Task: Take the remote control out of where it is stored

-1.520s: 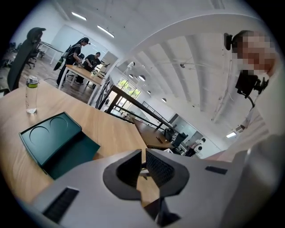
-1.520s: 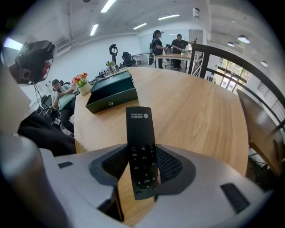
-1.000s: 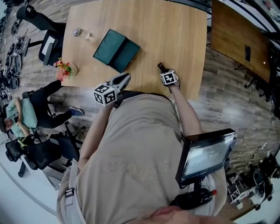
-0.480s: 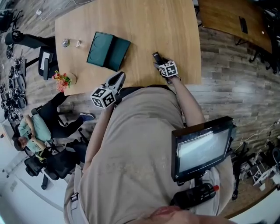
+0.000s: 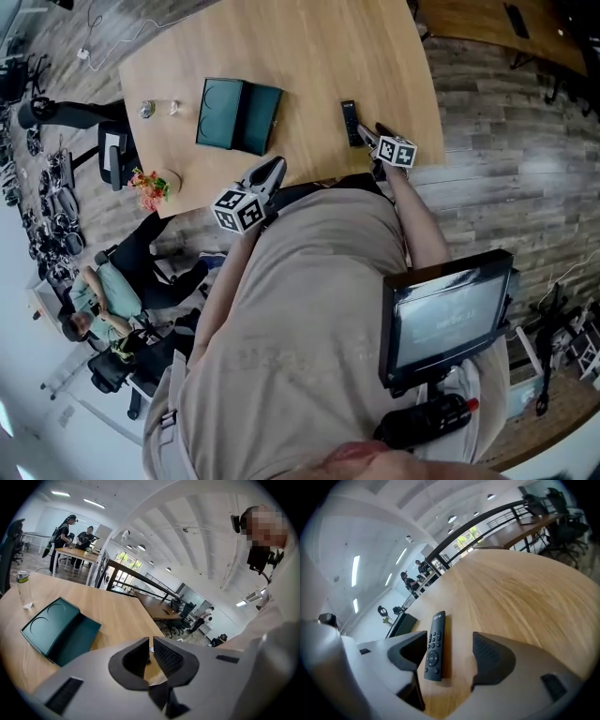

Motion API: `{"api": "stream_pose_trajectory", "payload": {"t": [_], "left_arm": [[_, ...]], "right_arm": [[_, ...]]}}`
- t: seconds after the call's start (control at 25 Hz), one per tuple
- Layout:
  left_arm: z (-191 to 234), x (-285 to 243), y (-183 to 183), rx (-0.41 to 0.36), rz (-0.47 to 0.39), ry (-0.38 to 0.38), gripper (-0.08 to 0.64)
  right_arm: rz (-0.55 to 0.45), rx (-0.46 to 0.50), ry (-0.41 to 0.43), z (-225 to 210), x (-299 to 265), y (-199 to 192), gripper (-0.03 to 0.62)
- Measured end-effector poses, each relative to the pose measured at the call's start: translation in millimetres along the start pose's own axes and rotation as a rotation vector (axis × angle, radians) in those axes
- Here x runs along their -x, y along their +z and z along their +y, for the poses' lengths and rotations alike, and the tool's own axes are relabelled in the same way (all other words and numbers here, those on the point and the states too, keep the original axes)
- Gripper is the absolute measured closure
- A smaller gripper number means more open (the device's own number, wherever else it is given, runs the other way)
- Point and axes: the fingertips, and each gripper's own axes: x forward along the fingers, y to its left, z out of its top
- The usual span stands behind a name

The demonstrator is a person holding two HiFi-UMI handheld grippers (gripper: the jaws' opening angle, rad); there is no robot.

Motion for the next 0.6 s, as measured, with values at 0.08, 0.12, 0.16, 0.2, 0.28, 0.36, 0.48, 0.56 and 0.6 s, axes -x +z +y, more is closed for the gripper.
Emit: {"api": "stream_pose_trajectory", "payload": {"t": [0.08,0.12,0.16,0.2,0.28,0.36,0.48,0.56,0.6], "left_arm": [[-4.2,-5.1,-3.0,-0.01,0.014,-0.025,0.552],[-7.1,-6.7,-5.1,-0.014,0.019,-0.038,0.552],[-10.4,-7.9,-7.9,-0.017,0.025,-0.052,0.552],[-13.7,-9.5,-11.1,-0.021,0.032,-0.068,0.552],[-20.7,-13.9,-17.5,-0.033,0.053,-0.109,0.552],[-29.8,-14.1,-21.8,-0.06,0.071,-0.159,0.552],[-36.7,-1.0,-23.2,-0.113,0.073,-0.204,0.552],[-30.9,15.2,-25.4,-0.091,0.064,-0.213,0.552],[-26.6,23.8,-29.1,-0.068,0.063,-0.215,0.552]], "right_arm": [[-0.029,-0.082,-0.014,-16.3,12.1,-1.2,0.312],[-0.027,-0.13,-0.015,-22.9,18.2,-6.4,0.358],[-0.017,-0.184,-0.006,-27.6,24.0,-14.0,0.405],[-0.003,-0.244,0.015,-30.3,29.3,-22.6,0.439],[0.027,-0.341,0.076,-31.5,38.9,-39.5,0.468],[0.056,-0.35,0.093,-33.6,51.5,-56.8,0.49],[0.074,-0.239,0.009,-41.9,75.7,-78.5,0.532],[0.056,-0.207,-0.073,-44.5,89.9,-95.0,0.537],[0.049,-0.212,-0.112,-43.4,95.7,-106.7,0.537]]}}
